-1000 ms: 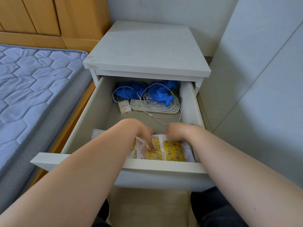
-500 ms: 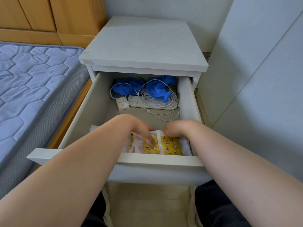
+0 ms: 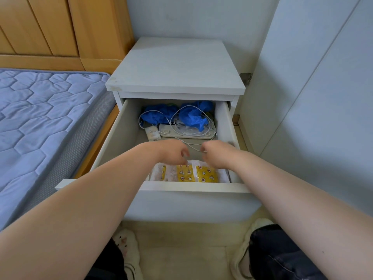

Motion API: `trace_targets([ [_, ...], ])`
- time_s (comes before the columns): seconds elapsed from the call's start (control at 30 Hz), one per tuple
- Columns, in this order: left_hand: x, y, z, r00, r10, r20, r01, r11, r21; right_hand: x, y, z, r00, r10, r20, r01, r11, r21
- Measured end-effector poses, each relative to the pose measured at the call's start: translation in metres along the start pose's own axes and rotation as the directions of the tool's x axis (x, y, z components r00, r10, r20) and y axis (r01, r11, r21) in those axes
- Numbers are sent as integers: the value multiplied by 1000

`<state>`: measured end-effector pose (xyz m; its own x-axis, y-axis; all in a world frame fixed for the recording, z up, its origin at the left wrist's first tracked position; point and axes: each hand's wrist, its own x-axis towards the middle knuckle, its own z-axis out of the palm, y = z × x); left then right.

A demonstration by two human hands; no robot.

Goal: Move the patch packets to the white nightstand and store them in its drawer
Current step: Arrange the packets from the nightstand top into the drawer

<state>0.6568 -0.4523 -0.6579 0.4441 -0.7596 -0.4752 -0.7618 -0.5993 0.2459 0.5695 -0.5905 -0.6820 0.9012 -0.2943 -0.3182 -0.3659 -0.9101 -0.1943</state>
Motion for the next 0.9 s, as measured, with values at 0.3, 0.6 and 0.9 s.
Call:
trace_targets([
  [0.3,-80,39,-3,955,28,-295,-50,997,-64,-100,4,-16,938,-150,-312,173,984,45],
  [0.6,-121,63,35,928,3,-372,119,945,305,-148,-6,-4,932,-270,-242,231,957,-175],
  [0.9,-98,68,41,865,-71,-496,224,940,257,-124,-5,-11,920,-280,-275,194,933,-303],
])
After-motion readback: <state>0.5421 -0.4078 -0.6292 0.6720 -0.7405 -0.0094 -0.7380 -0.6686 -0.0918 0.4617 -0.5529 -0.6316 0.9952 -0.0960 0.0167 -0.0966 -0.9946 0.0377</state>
